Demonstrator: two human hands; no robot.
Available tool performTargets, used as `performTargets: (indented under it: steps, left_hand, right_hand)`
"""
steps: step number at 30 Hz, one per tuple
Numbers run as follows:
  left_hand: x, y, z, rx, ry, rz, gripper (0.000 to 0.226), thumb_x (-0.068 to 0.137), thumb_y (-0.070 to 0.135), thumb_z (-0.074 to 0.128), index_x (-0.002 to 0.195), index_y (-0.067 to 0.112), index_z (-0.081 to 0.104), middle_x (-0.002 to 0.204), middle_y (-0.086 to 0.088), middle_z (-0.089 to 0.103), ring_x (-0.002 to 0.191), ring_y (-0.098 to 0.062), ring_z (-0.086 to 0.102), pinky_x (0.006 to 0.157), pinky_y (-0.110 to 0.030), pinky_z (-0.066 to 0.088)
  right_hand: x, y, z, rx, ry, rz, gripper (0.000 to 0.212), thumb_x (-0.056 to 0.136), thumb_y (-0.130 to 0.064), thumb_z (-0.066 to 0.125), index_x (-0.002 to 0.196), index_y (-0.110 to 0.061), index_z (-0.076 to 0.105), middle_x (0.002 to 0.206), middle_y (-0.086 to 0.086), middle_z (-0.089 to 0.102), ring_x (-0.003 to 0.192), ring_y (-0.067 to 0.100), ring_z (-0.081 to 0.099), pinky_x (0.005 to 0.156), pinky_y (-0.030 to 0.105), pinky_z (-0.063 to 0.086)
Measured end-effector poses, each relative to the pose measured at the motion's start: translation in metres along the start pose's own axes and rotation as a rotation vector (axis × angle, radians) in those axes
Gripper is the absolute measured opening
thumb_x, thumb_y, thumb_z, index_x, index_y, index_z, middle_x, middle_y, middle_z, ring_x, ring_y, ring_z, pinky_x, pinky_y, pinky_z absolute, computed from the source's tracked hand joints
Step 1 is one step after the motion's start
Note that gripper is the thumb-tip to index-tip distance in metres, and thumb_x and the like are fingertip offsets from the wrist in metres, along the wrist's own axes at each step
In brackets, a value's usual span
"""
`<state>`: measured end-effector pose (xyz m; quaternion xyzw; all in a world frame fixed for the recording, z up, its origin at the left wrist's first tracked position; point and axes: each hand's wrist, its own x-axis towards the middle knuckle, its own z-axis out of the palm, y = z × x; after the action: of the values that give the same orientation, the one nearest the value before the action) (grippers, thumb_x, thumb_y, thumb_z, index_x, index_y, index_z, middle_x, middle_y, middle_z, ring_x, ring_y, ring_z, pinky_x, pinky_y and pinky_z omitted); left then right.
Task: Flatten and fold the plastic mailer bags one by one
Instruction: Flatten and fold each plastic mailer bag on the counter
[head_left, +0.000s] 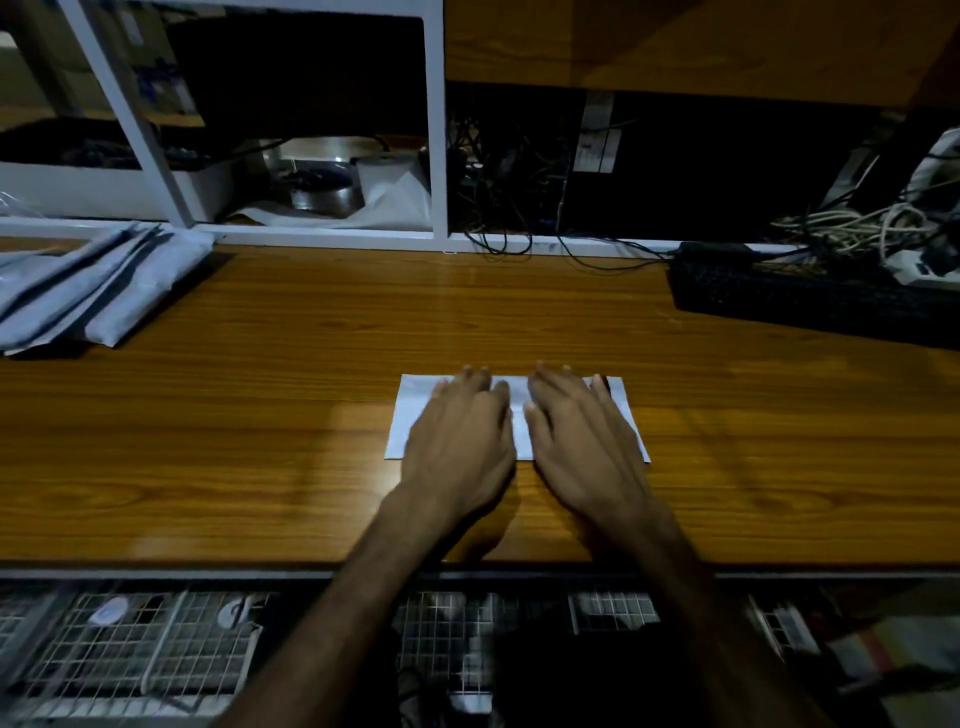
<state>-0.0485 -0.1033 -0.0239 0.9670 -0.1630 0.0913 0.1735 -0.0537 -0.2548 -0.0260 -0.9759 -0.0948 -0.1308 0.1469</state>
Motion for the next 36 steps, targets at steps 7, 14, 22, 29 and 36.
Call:
performTargets:
  steps: [7,14,22,29,36]
  left_hand:
    - [-0.004,0.007,0.018,0.153,-0.060,-0.026,0.081,0.094,0.046,-0.006,0.159,0.018,0.035,0.167,-0.009,0.031,0.156,-0.027,0.025,0.127,-0.049,0.017]
    - [-0.007,0.005,0.018,0.204,-0.107,-0.113,0.077,0.095,0.041,-0.004,0.164,0.013,0.018,0.172,-0.010,0.016,0.159,-0.028,0.012,0.128,-0.052,0.008]
    - [-0.012,-0.015,0.008,0.224,-0.131,-0.163,0.060,0.110,0.039,0.016,0.165,0.017,0.010,0.173,-0.012,0.007,0.160,-0.032,0.001,0.125,-0.064,0.003]
    - [-0.016,-0.030,0.000,0.228,-0.149,-0.222,0.061,0.109,0.044,0.012,0.166,0.026,0.002,0.173,-0.016,-0.002,0.159,-0.039,-0.006,0.122,-0.070,0.000]
    - [-0.020,-0.045,-0.004,0.223,-0.144,-0.266,0.060,0.108,0.046,0.011,0.165,0.031,0.000,0.173,-0.015,-0.003,0.159,-0.039,-0.006,0.122,-0.071,-0.002]
  right_hand:
    - [-0.006,0.004,0.012,-0.136,-0.044,0.001,0.079,0.096,-0.047,-0.004,0.158,-0.023,0.038,0.167,0.000,0.032,0.158,0.020,0.018,0.129,0.047,0.008]
    - [-0.009,0.001,0.012,-0.163,-0.044,0.085,0.070,0.100,-0.041,0.003,0.158,-0.023,0.038,0.169,0.002,0.028,0.158,0.024,0.016,0.128,0.051,0.011]
    - [-0.015,0.011,0.007,-0.149,-0.083,0.172,0.055,0.110,-0.038,0.022,0.163,-0.026,0.023,0.173,0.007,0.008,0.160,0.029,0.002,0.125,0.060,0.003]
    - [-0.017,0.024,0.005,-0.138,-0.079,0.231,0.055,0.110,-0.040,0.021,0.163,-0.028,0.021,0.173,0.010,0.007,0.159,0.032,0.003,0.124,0.065,0.006]
    - [-0.017,0.031,0.002,-0.110,-0.086,0.270,0.055,0.110,-0.041,0.020,0.164,-0.030,0.018,0.173,0.007,0.006,0.159,0.030,0.004,0.125,0.064,0.004]
